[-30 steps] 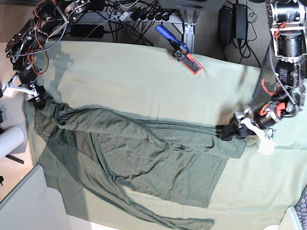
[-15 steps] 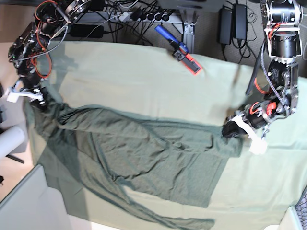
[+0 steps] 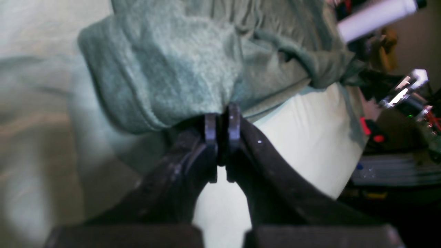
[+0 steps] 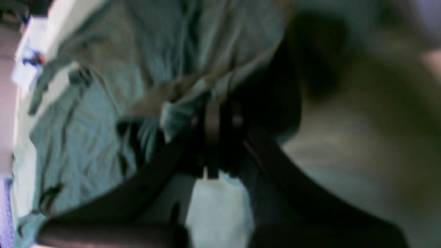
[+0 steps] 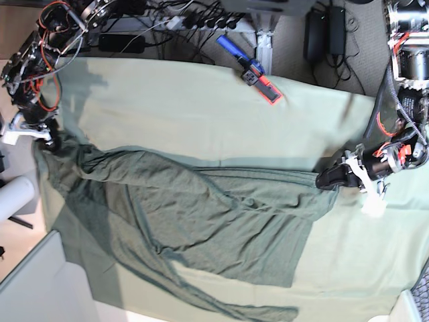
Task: Fold the T-shirt properly
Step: 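Lift the left gripper with the shirt edge and regrip the fabric, then pull the shirt with both grippers, spreading it over the cloth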
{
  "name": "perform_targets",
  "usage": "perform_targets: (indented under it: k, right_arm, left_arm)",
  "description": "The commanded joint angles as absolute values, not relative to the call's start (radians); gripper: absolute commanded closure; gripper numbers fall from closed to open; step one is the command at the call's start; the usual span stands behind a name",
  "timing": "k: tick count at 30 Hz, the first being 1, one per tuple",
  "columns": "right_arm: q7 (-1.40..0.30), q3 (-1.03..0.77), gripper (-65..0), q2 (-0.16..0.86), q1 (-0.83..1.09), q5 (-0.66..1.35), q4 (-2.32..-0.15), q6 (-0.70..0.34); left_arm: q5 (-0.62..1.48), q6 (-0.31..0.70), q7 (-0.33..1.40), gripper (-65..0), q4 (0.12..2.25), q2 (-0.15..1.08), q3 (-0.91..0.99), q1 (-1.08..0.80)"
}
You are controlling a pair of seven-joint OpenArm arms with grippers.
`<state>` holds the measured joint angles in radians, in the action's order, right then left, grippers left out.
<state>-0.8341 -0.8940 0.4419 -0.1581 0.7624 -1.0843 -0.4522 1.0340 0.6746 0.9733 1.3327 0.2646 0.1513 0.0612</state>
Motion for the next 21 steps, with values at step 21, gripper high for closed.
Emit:
perform_targets:
  k: [21]
  right_arm:
    - [-0.829, -0.911, 0.0, 0.605, 0.014, 0.852, -1.100, -0.465]
  left_arm:
    - [1.090, 0.698, 0.970, 0.0, 1.554, 0.411, 0.160, -0.056]
